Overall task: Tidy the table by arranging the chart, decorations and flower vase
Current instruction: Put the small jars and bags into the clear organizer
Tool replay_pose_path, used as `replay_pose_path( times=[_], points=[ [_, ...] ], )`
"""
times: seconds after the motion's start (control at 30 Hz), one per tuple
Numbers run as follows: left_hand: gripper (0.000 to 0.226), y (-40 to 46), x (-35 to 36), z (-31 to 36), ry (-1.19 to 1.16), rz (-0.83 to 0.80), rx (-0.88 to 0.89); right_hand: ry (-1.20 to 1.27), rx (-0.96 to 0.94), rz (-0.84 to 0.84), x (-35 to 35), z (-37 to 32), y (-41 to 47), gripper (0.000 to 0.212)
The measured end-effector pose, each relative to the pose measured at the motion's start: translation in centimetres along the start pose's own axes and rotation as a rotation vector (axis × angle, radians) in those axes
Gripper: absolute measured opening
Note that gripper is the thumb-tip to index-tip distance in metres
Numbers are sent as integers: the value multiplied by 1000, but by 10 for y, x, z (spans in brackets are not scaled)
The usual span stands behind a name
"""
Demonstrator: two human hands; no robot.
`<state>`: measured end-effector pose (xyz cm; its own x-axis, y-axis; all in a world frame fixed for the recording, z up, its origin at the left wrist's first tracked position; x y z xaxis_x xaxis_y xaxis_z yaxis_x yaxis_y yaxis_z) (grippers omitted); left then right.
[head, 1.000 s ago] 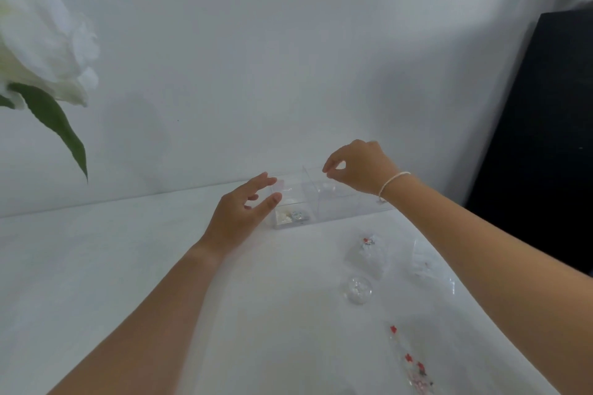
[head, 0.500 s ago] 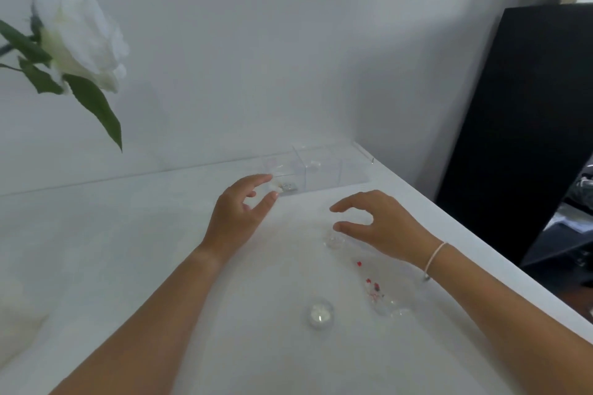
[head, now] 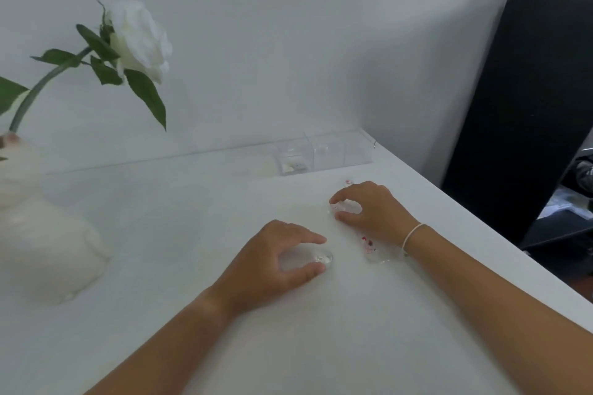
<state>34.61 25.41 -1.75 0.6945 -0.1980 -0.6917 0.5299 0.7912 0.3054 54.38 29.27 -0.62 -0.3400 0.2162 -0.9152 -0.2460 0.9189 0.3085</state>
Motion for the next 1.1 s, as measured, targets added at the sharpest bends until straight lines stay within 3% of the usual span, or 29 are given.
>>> replay_pose_path(
  times=[0.23, 0.47, 0.67, 0.83, 1.1],
  points=[
    [18, 2, 4, 8, 121, -32, 101, -6, -29, 12, 0, -1, 1, 21],
    [19, 7, 5, 2, 79, -1, 94, 24, -55, 74, -5, 2, 3, 21],
    [19, 44, -26, -2, -70, 222, -11, 170, -17, 199, -20, 13, 6, 15],
    [11, 114, -49, -3, -24, 264, -38, 251, 31, 289, -37, 28, 29, 12],
    [19, 223, -43, -22, 181, 94, -141, 400, 56, 433, -66, 57, 72, 8]
  ],
)
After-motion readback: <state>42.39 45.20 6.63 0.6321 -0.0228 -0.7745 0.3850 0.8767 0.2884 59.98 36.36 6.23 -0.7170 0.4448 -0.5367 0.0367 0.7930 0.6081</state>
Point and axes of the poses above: each hand's wrist, its own y-axis towards the middle knuckle, its own x-axis out of the palm, z = x × y, the point moved 4 cm from there along y, towards the middle knuckle, and after that the axes turned 8 degrees about -x, right-handed, at the moved point
